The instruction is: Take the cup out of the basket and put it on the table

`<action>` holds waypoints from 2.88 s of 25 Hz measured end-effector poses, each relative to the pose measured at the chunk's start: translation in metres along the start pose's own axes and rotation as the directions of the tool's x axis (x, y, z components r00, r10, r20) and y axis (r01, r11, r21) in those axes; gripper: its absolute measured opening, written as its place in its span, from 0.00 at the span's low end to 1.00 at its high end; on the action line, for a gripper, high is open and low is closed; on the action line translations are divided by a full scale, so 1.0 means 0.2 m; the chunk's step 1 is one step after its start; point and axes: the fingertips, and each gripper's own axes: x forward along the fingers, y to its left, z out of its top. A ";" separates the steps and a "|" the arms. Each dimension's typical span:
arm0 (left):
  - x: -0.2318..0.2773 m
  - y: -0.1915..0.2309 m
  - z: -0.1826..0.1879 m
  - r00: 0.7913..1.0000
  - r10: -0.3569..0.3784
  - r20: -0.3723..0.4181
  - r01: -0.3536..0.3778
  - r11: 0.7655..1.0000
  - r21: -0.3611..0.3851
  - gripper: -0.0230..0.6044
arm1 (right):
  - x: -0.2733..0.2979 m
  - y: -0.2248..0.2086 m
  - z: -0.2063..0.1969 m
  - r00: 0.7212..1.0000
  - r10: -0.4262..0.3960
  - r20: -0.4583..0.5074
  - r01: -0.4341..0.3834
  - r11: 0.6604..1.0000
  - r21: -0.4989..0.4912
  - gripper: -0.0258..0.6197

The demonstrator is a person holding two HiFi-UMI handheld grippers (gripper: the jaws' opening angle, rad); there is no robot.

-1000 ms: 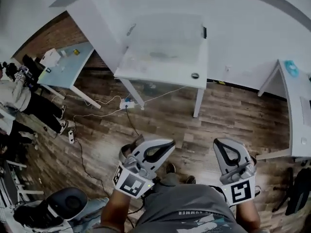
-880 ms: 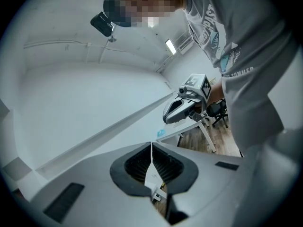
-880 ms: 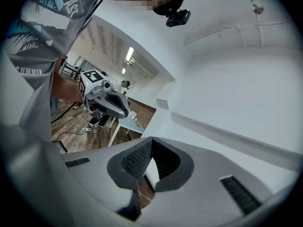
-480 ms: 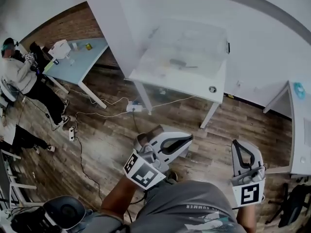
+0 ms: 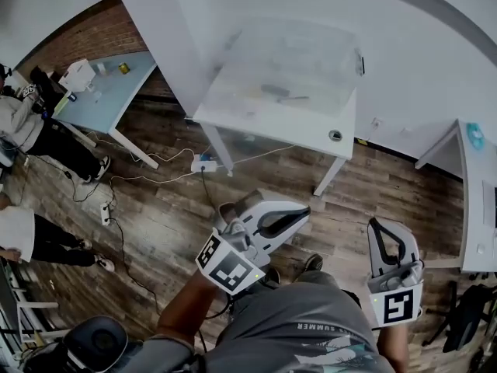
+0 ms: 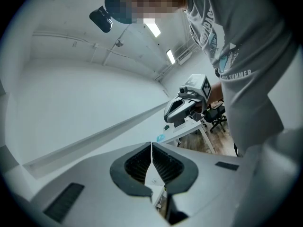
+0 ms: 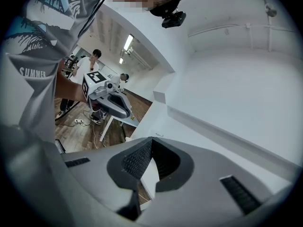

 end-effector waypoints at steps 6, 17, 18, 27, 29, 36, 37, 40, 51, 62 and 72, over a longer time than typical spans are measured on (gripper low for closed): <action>0.20 0.09 -0.07 0.999 0.013 -0.032 -0.014 1.000 -0.015 0.06 | 0.10 -0.18 -0.14 1.000 0.021 0.021 -0.022 0.999 0.025 0.06; 0.62 0.29 -0.15 0.987 0.081 -0.135 -0.076 0.996 0.039 0.06 | 0.26 -0.59 -0.39 0.988 0.083 0.129 -0.092 0.994 0.064 0.06; 0.65 0.31 -0.16 0.986 0.092 -0.141 -0.087 0.995 0.040 0.06 | 0.27 -0.61 -0.42 0.987 0.090 0.132 -0.099 0.993 0.063 0.06; 0.79 0.42 -0.23 0.981 0.088 -0.174 -0.082 0.996 0.045 0.06 | 0.43 -0.74 -0.53 0.985 0.111 0.128 -0.125 0.986 0.107 0.06; 0.79 0.46 -0.28 0.982 0.083 -0.168 -0.078 0.996 0.037 0.06 | 0.49 -0.75 -0.54 0.988 0.107 0.114 -0.119 0.987 0.104 0.06; 0.80 0.70 -0.41 0.994 0.058 -0.098 -0.056 0.998 0.023 0.06 | 0.71 -0.80 -0.47 0.996 0.064 0.068 -0.069 0.995 0.078 0.06; 0.79 0.73 -0.42 0.995 0.057 -0.083 -0.056 0.998 0.018 0.06 | 0.74 -0.80 -0.46 0.997 0.056 0.059 -0.060 0.995 0.077 0.06; 0.76 0.83 -0.47 0.998 0.047 -0.051 -0.046 0.999 0.014 0.06 | 0.84 -0.80 -0.42 0.999 0.031 0.037 -0.033 0.997 0.068 0.06; 0.82 1.01 -0.69 0.998 0.022 -0.057 -0.020 0.999 0.037 0.06 | 1.05 -0.90 -0.45 1.000 -0.001 -0.029 0.000 0.999 -0.033 0.06; 1.15 1.17 -0.80 0.976 0.101 -0.191 -0.079 0.990 0.119 0.06 | 1.29 -1.21 -0.62 0.998 0.054 0.036 -0.045 0.976 -0.213 0.06; 1.38 1.23 -0.82 0.954 0.143 -0.262 -0.112 0.985 0.131 0.06 | 1.42 -1.37 -0.74 0.982 0.150 0.111 -0.127 0.973 -0.193 0.06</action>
